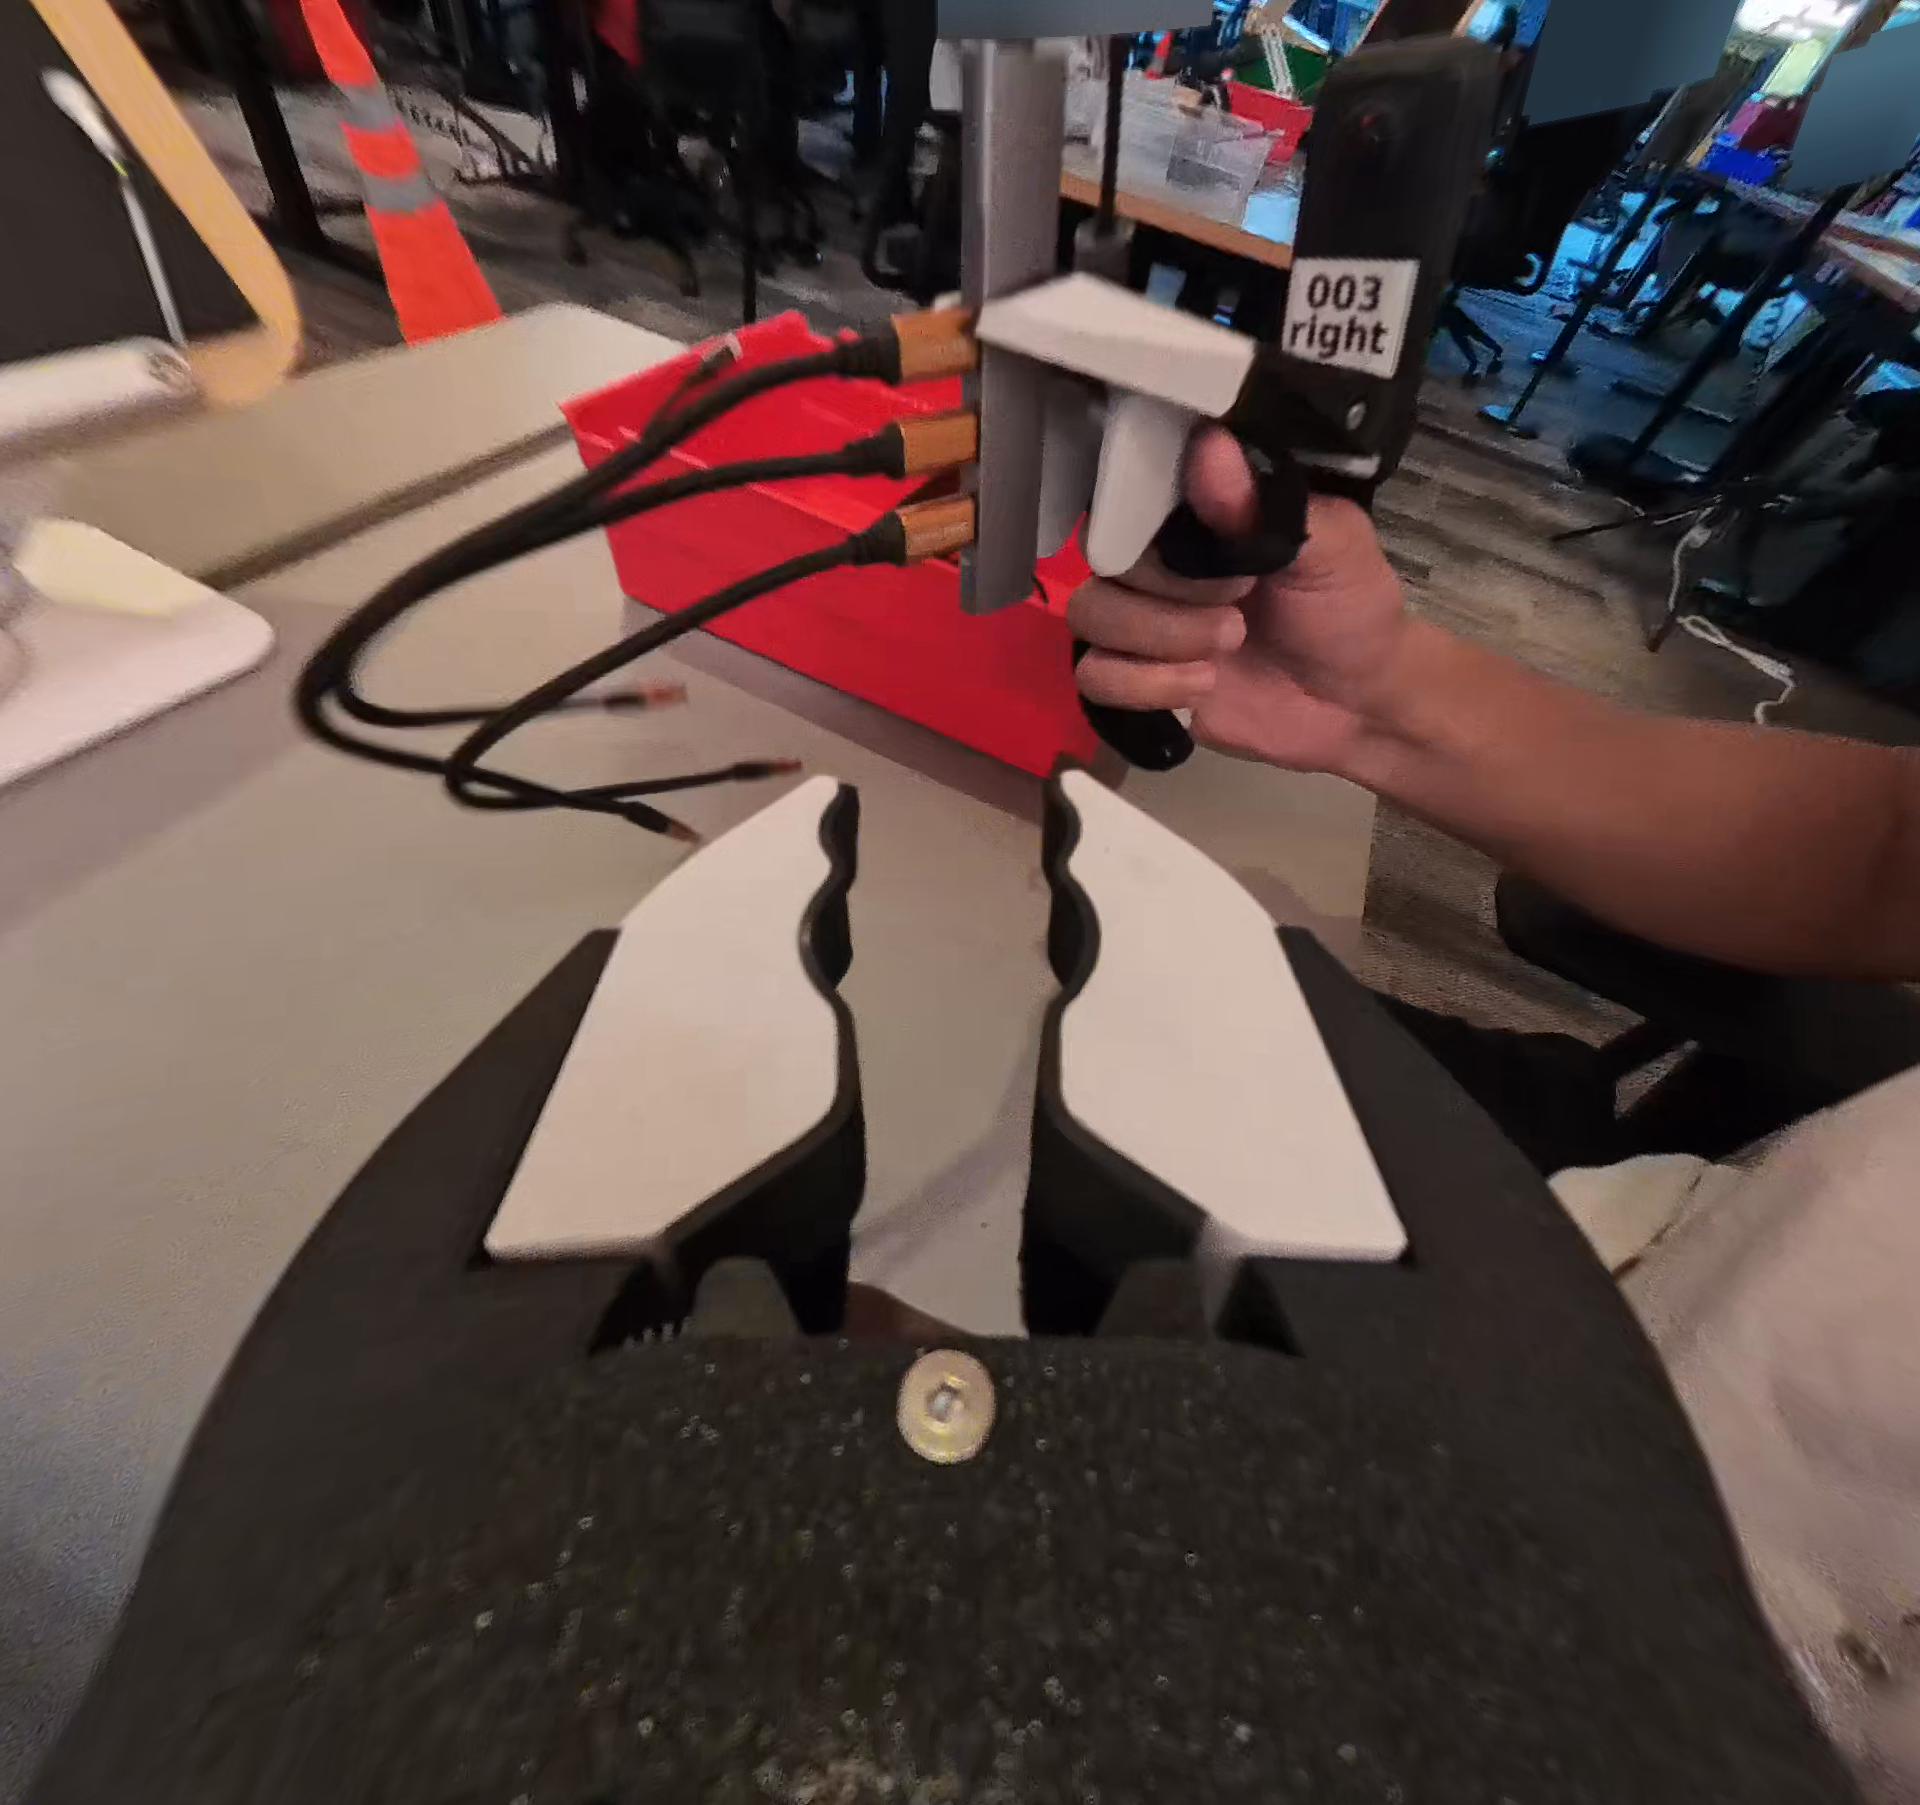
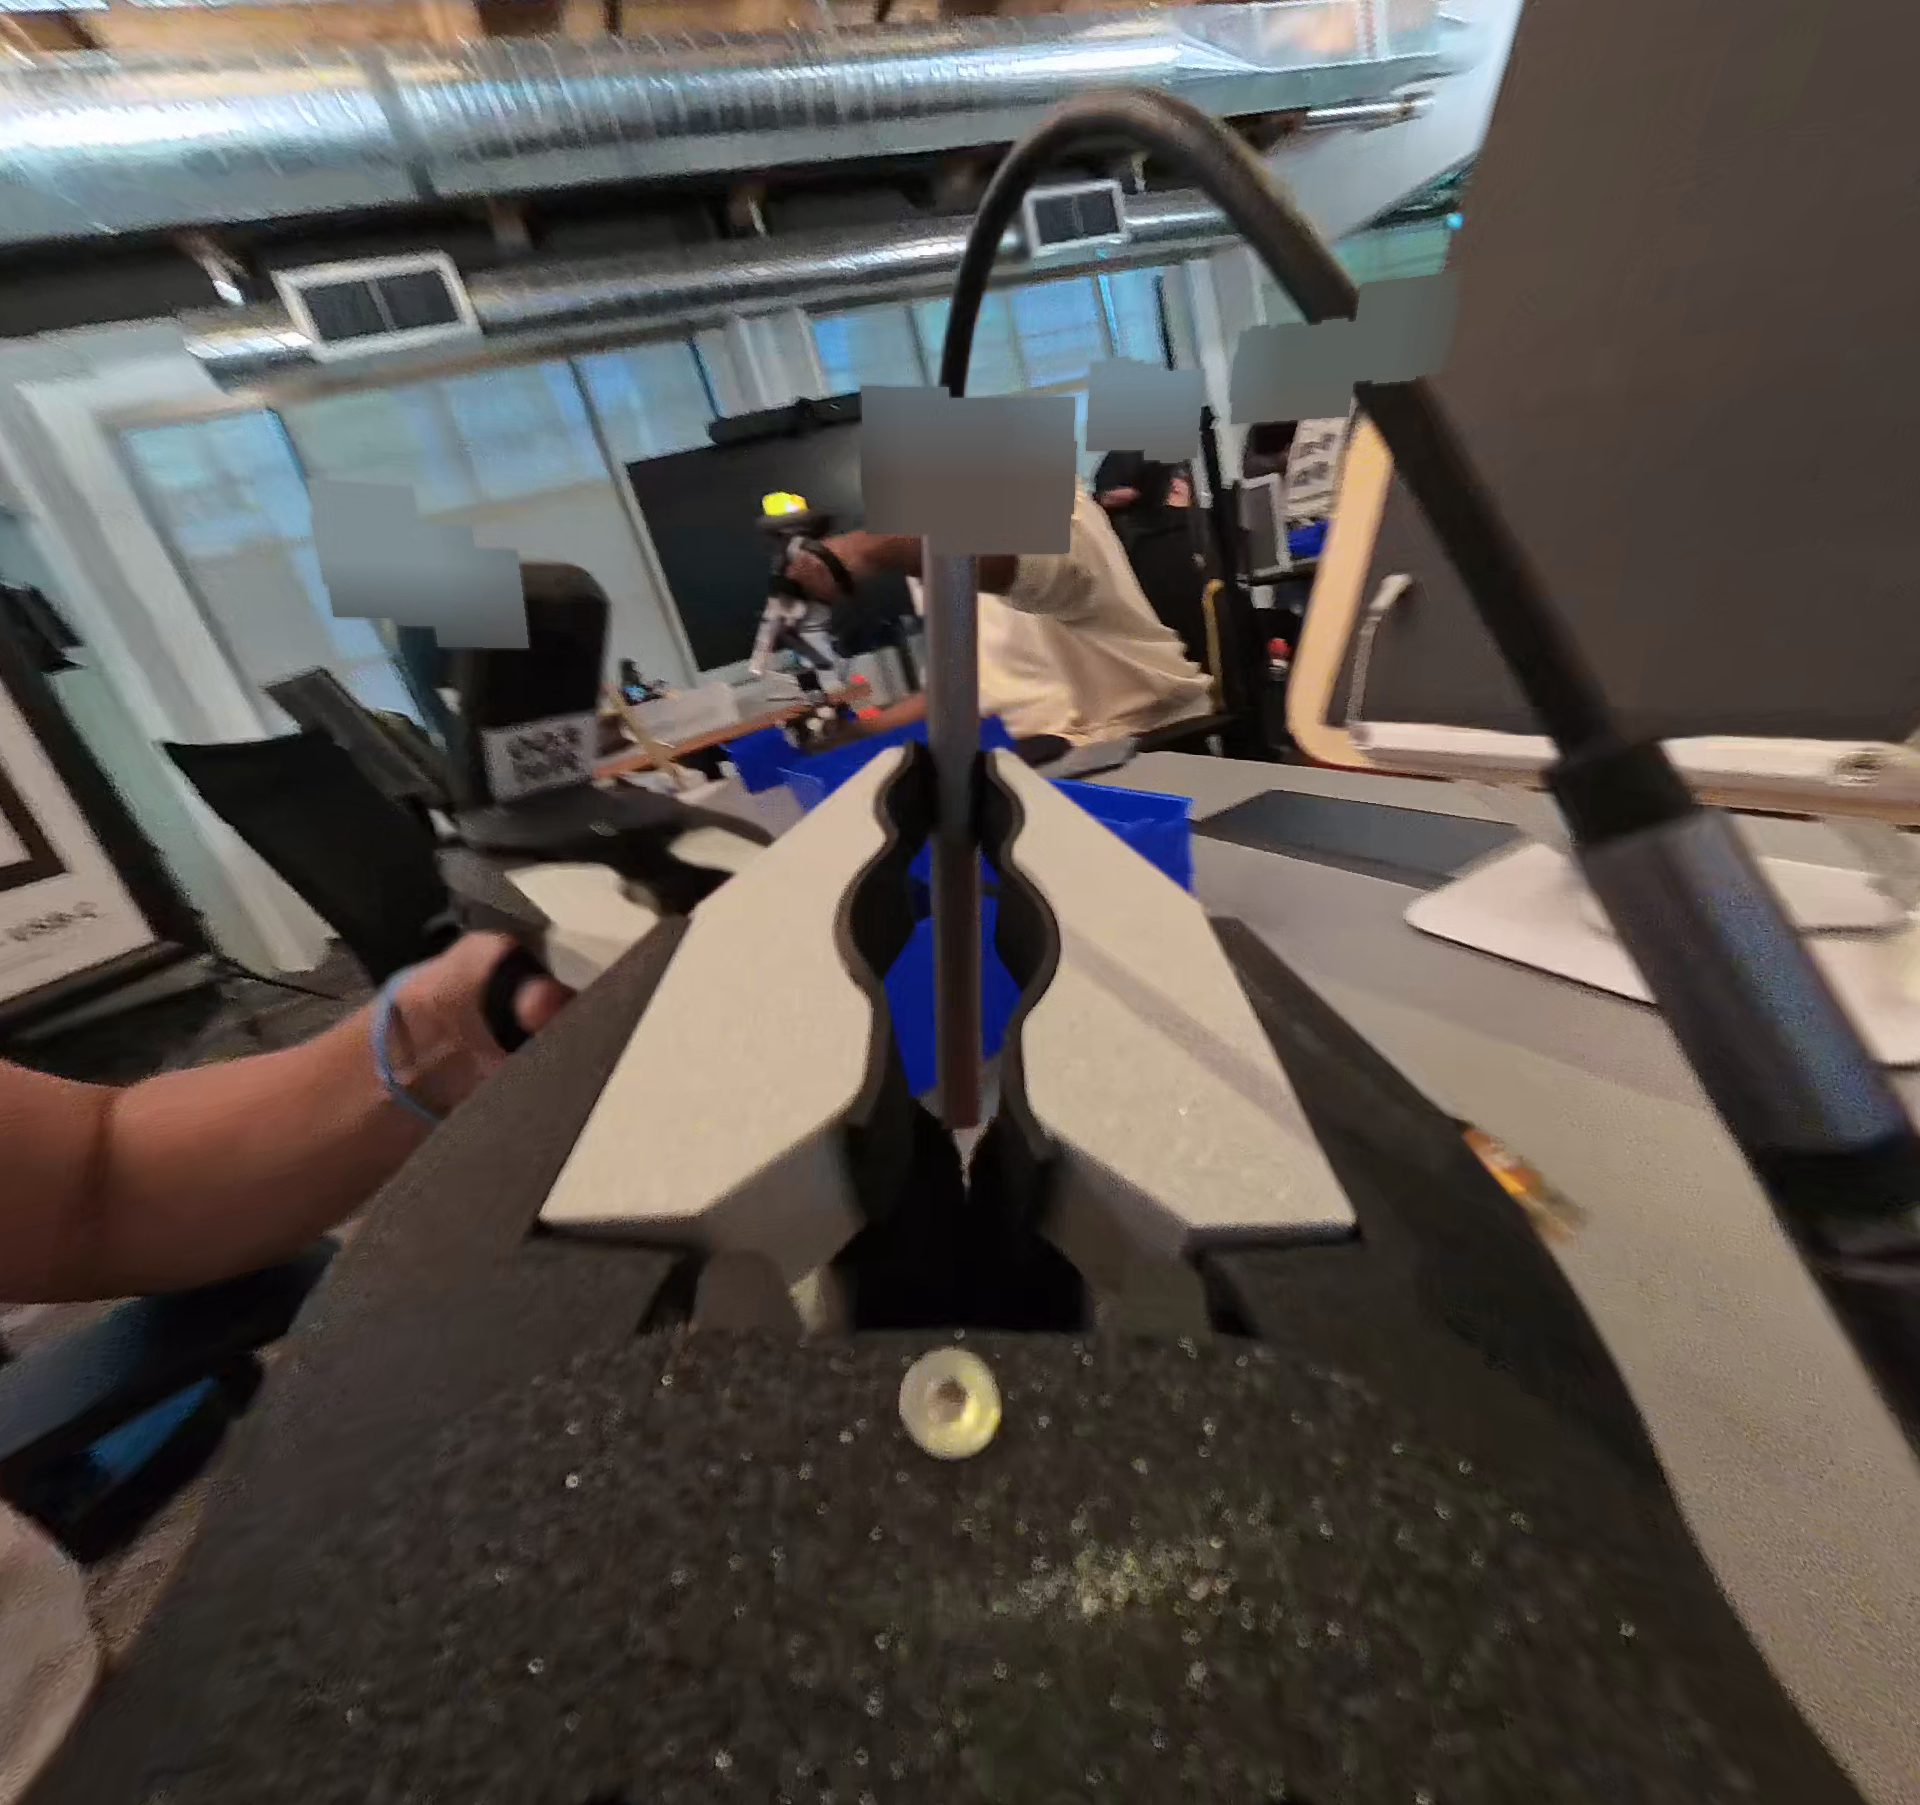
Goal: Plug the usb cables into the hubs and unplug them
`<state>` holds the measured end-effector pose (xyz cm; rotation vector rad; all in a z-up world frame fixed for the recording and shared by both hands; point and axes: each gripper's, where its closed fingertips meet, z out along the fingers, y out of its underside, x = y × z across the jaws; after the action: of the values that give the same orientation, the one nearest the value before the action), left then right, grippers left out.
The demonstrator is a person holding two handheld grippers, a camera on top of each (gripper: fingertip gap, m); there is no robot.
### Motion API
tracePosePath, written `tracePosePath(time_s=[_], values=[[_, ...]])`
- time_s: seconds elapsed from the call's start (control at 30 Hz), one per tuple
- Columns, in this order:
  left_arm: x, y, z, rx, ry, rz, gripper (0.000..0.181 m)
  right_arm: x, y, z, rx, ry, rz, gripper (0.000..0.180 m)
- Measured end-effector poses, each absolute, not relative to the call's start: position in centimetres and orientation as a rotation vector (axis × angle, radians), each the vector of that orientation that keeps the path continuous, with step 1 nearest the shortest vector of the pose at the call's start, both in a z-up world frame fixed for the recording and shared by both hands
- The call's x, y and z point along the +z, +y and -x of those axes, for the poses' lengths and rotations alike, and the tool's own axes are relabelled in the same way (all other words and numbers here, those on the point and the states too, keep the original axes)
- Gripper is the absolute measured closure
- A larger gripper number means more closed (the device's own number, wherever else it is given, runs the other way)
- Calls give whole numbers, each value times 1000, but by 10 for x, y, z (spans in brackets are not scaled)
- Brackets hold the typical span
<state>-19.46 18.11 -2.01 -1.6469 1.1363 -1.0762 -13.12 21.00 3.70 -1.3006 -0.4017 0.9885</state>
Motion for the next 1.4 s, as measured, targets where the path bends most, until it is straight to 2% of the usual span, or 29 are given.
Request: tracePosePath(time_s=[0.2,0.3,0.37,0.47,0.67,0.87,0.97,1.13,1.23,1.4], values=[[-53,179,162,-1147,1085,1680,135,23,201,173,1165,-398,1305,173],[-53,176,159,-1201,1061,1616,144,18,199,182,1206,-384,1304,172],[-52,170,161,-1180,1089,1550,165,16,200,184,1222,-383,1320,172],[-51,172,167,-1057,1109,1496,166,18,197,186,1292,-389,1316,170],[-68,207,198,-452,1283,1415,170,-6,192,193,1235,-551,1494,156],[-78,245,238,195,1411,1212,171,-57,180,178,895,-915,1839,126],[-85,253,245,356,1423,1144,171,-59,183,181,915,-844,1886,114],[-87,256,243,513,1398,1078,171,-69,204,194,1063,-576,1860,126],[-86,256,244,573,1383,1057,171,-66,207,196,1069,-535,1793,156],[-85,261,245,556,1315,1109,171,-70,209,197,959,-583,1750,157]])
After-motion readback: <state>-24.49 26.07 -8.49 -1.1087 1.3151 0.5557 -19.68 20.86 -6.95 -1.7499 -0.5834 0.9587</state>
